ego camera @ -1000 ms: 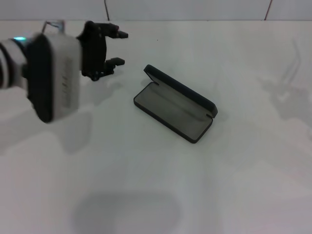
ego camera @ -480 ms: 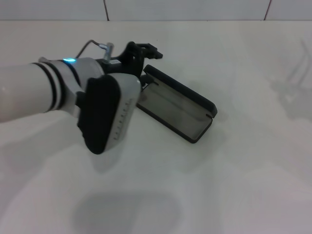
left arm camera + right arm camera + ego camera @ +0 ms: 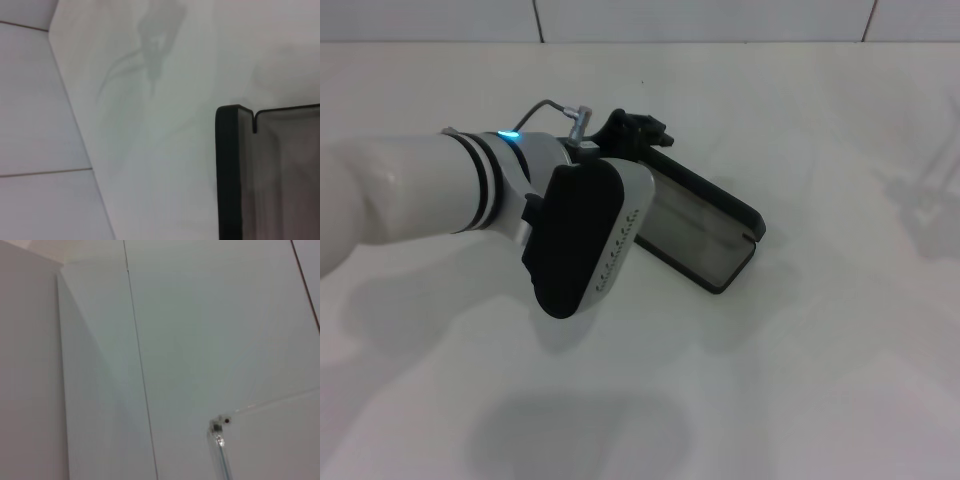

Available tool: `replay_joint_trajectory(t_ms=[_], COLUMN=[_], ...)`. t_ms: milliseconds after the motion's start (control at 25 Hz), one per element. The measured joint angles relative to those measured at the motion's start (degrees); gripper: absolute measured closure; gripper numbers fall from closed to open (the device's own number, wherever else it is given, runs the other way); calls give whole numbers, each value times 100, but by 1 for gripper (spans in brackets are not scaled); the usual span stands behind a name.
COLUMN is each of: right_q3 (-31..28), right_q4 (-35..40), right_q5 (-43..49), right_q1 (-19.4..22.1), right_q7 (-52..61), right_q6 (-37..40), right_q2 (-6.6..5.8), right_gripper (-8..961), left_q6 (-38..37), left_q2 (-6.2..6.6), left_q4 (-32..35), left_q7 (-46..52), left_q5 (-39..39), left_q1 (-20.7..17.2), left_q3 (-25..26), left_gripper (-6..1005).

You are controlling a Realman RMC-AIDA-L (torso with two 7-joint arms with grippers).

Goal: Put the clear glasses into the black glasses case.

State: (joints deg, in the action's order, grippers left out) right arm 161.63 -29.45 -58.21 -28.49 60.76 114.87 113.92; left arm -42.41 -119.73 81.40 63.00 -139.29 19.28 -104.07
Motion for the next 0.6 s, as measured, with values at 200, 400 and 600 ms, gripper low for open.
replay_joint_trajectory(t_ms=[200, 400, 600], right_q3=[-17, -18, -24], right_q4=[56, 58, 203], right_q5=[-11, -15, -15], right_q1=[58, 79, 98], right_q7=[-35, -41, -131], right_q6=[77, 80, 80], right_q2=[-1, 0, -19], right_gripper=[834, 834, 834], left_q6=[-36, -41, -48], left_q2=[2, 3, 2], left_q4=[-143, -266, -370], left_q7=[13, 15, 17], left_q5=[0, -2, -1], left_q1=[133, 280, 437], left_q3=[-69, -128, -136], left_gripper=[438, 438, 437])
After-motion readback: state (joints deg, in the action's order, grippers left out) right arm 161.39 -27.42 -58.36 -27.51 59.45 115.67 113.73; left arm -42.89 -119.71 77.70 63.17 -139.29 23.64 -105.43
